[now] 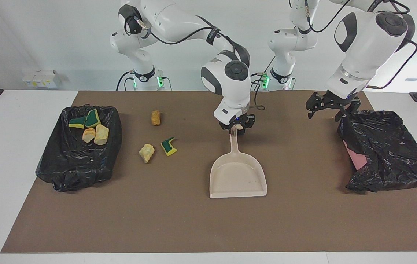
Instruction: Sweep and dump trash in bin
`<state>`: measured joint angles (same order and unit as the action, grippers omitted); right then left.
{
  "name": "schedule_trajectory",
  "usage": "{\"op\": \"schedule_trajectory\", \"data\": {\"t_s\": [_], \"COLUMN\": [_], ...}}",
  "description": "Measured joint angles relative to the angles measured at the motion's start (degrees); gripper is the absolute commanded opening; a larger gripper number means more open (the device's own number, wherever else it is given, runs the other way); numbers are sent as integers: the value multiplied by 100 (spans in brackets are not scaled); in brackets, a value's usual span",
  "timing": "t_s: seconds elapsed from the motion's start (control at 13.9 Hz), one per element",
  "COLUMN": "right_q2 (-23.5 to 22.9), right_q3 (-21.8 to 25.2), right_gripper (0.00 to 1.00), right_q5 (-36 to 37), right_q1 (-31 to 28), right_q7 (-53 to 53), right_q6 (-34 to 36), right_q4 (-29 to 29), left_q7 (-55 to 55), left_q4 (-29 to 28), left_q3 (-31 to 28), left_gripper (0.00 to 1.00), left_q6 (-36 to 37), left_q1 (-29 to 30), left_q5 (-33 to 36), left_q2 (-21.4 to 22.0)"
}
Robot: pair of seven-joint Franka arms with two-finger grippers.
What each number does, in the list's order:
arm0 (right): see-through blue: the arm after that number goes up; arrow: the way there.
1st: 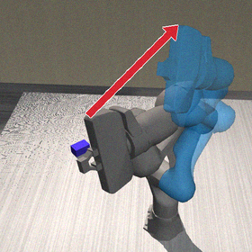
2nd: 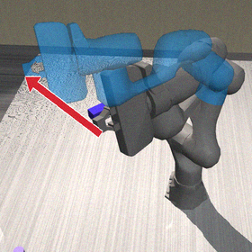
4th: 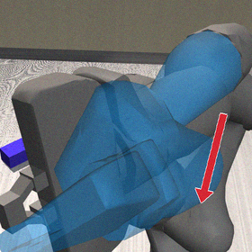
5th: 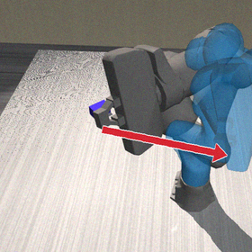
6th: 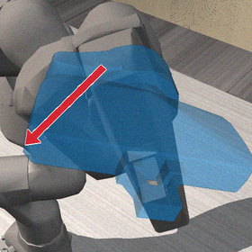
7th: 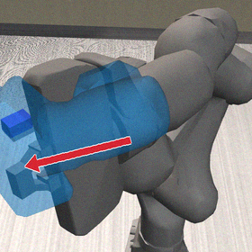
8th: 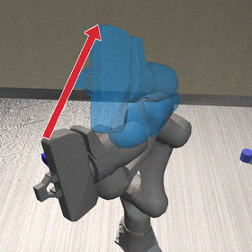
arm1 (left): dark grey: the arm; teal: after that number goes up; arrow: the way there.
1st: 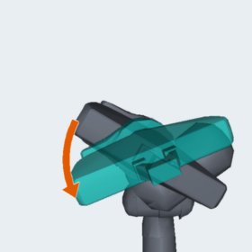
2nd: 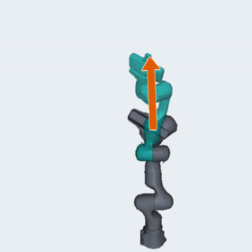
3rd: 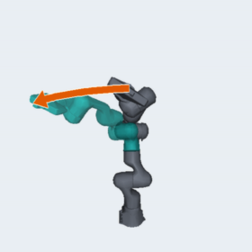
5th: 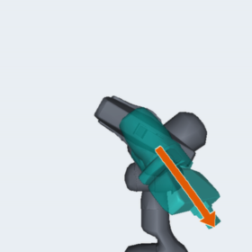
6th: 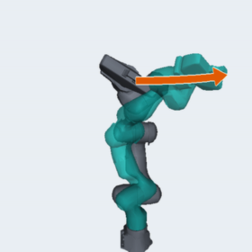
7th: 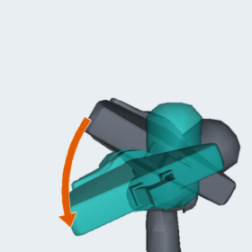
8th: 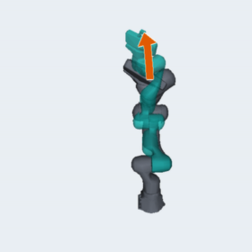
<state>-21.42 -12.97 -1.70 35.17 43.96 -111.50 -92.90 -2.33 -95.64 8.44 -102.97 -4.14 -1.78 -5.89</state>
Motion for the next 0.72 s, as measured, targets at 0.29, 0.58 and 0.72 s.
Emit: {"op": "schedule_trajectory", "data": {"t_s": [0.29,0.58,0.72], "right_q2": [728,1341,1409], "right_q3": [-5,-7,-8], "right_gripper": [69,69,68], "right_q5": [-45,-449,-482], "right_q1": [508,894,1068], "right_q7": [166,166,166], "right_q6": [-109,-830,-1109], "right_q4": [-1182,-2376,-2718], "left_q7": [-692,-1328,-1441], "left_q4": [-16,-56,-124], "left_q3": [17,25,25], "left_gripper": [100,100,100], "left_q6": [-541,-1054,-1198], "left_q1": [-567,-1183,-1376], "left_q5": [0,1,2], "left_q2": [-428,-822,-910]}}
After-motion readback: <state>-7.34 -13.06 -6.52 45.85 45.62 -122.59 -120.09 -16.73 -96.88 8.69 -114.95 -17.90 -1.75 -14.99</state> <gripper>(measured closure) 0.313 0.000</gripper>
